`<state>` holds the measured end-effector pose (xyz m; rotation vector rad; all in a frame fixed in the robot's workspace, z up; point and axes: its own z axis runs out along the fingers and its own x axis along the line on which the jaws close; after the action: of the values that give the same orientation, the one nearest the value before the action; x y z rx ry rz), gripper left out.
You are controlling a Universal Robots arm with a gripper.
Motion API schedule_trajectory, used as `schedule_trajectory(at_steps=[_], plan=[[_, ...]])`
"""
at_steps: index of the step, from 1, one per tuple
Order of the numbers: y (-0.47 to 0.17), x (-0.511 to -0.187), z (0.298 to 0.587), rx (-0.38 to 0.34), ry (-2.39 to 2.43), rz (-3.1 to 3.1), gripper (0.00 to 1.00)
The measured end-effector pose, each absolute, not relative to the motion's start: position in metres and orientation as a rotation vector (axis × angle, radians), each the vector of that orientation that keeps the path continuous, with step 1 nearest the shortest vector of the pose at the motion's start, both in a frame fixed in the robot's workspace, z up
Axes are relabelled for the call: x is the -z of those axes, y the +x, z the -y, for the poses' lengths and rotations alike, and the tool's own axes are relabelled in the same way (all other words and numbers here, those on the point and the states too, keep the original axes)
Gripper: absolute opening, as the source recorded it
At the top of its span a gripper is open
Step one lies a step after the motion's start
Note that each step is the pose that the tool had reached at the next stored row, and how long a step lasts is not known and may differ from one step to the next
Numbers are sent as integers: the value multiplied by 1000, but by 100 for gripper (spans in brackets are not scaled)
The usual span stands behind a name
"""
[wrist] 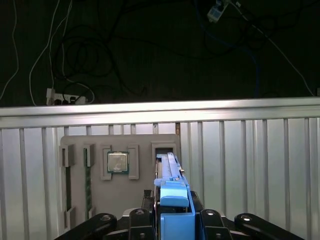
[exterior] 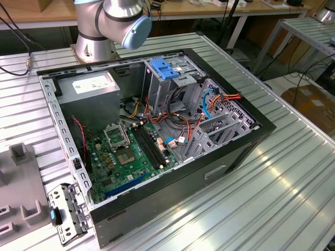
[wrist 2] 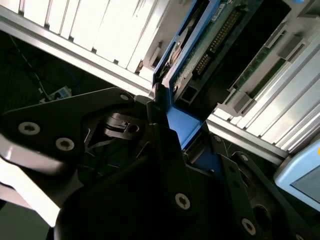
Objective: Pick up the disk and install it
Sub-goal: 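Pick up the disk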
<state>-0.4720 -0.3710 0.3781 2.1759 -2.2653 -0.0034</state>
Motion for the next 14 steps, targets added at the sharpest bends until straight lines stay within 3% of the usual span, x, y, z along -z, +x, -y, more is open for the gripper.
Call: schedule_trajectory(at_steps=[14], plan=[[-472,-394,371,3,2176,2265,37]])
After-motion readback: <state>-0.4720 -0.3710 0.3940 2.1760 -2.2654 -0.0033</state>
